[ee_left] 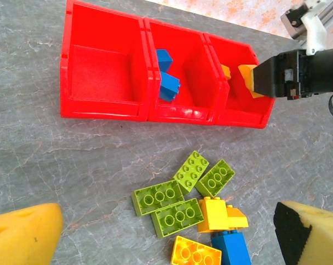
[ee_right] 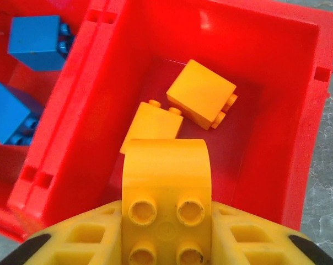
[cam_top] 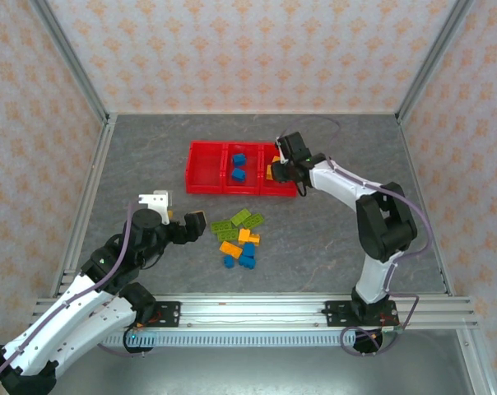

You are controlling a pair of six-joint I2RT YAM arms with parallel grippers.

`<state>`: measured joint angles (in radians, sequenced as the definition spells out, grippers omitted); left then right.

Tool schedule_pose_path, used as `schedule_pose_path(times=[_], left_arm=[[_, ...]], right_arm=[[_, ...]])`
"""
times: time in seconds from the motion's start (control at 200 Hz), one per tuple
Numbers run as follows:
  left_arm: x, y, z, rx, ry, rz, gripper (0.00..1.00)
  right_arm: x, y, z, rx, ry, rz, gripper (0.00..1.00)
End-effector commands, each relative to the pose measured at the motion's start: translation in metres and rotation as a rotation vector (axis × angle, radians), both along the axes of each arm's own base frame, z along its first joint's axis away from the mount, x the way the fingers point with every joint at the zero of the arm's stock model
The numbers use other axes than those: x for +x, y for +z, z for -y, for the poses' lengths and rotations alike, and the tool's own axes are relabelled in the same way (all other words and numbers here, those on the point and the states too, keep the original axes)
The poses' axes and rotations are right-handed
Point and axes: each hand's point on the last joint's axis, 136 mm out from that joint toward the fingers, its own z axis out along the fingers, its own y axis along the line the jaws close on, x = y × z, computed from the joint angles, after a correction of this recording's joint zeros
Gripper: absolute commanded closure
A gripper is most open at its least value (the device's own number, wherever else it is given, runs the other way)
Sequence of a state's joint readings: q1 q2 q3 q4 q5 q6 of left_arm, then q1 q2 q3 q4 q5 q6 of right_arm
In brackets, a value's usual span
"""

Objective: Sort the legos into containers by color
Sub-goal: Place the lego in the container.

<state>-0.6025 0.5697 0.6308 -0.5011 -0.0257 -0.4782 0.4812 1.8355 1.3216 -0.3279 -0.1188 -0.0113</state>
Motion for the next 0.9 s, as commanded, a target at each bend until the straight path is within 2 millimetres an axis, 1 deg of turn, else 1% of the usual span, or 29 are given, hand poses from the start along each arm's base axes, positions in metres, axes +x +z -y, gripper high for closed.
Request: schedule_pose_path(times=[0.0, 0.08, 0.21, 0.245, 0.285, 0.4, 0.516, 0.566, 0.621, 0.666, 0.711, 0.741, 0.751, 0.816, 0.891], left_arm=[[0.001, 0.004, 0.006, -0.014, -0.028, 0.028, 0.01], [0.001, 0.004, 0.007, -0.014, -0.031, 0.027, 0.01], [0.001, 0.004, 0.008, -0.015, -0.036, 0.026, 0.01], [0.001, 0.003, 0.008, -0.013, -0.036, 0.024, 0.01], [0.001, 0.002, 0.008, -0.012, -0.038, 0.022, 0.01], [0.001, 0.002, 0.009, -0.013, -0.041, 0.023, 0.01], [0.001, 0.002, 0.009, -0.013, -0.045, 0.021, 0.01], [0.002, 0.000, 0.010, -0.009, -0.046, 0.017, 0.01], [0.002, -0.001, 0.010, -0.008, -0.048, 0.012, 0.01], [0.002, -0.001, 0.011, -0.008, -0.049, 0.011, 0.01], [0.002, -0.002, 0.011, -0.005, -0.051, 0.008, 0.01], [0.002, -0.002, 0.011, -0.005, -0.051, 0.007, 0.01], [0.002, -0.002, 0.011, -0.005, -0.052, 0.008, 0.01], [0.002, -0.002, 0.011, -0.004, -0.051, 0.008, 0.01], [0.002, -0.001, 0.011, -0.005, -0.049, 0.011, 0.01]], right_arm=[[0.010, 0.001, 0.008, -0.030, -0.075, -0.002, 0.63], [0.012, -0.001, 0.009, -0.036, -0.093, -0.004, 0.56], [0.013, 0.001, 0.012, -0.045, -0.119, -0.009, 0.40], [0.013, 0.002, 0.012, -0.044, -0.119, -0.012, 0.38], [0.010, 0.005, 0.007, -0.026, -0.093, -0.016, 0.36], [-0.001, 0.019, -0.002, 0.035, -0.056, -0.004, 0.33], [-0.012, 0.041, -0.004, 0.088, -0.059, 0.006, 0.27], [-0.015, 0.050, 0.001, 0.089, -0.090, 0.013, 0.22], [-0.021, 0.057, 0.007, 0.086, -0.111, 0.010, 0.20], [-0.025, 0.063, 0.012, 0.089, -0.144, 0.015, 0.14], [-0.030, 0.067, 0.017, 0.099, -0.169, 0.011, 0.08], [-0.035, 0.069, 0.017, 0.113, -0.175, 0.004, 0.01], [-0.036, 0.070, 0.017, 0.120, -0.175, 0.001, 0.00], [-0.046, 0.071, 0.017, 0.161, -0.201, -0.027, 0.00], [-0.060, 0.070, 0.012, 0.210, -0.216, -0.060, 0.00]])
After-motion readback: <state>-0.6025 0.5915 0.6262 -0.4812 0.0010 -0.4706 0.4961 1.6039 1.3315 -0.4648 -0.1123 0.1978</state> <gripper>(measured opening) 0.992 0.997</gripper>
